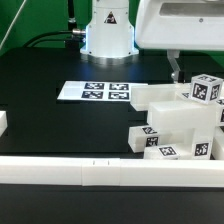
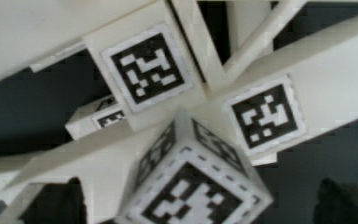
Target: Assemble chair
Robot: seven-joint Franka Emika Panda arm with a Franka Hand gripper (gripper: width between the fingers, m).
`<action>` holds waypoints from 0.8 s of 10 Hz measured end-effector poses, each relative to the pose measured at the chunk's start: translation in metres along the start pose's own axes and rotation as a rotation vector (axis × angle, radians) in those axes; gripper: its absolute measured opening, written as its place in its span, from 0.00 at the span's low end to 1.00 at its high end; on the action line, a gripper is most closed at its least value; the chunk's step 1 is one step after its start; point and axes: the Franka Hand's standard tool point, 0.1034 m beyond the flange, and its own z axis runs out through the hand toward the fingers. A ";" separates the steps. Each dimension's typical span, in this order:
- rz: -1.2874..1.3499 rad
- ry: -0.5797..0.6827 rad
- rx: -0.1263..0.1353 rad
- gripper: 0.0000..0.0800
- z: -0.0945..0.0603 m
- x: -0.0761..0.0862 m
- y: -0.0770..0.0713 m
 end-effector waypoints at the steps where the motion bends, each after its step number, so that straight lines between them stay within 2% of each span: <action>1: -0.080 -0.003 -0.001 0.81 0.001 -0.001 0.001; 8: -0.545 -0.011 -0.009 0.81 0.003 -0.001 0.007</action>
Offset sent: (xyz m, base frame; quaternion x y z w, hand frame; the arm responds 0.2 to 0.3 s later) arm 0.0042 0.0019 -0.0028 0.0033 -0.0079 -0.2182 0.9759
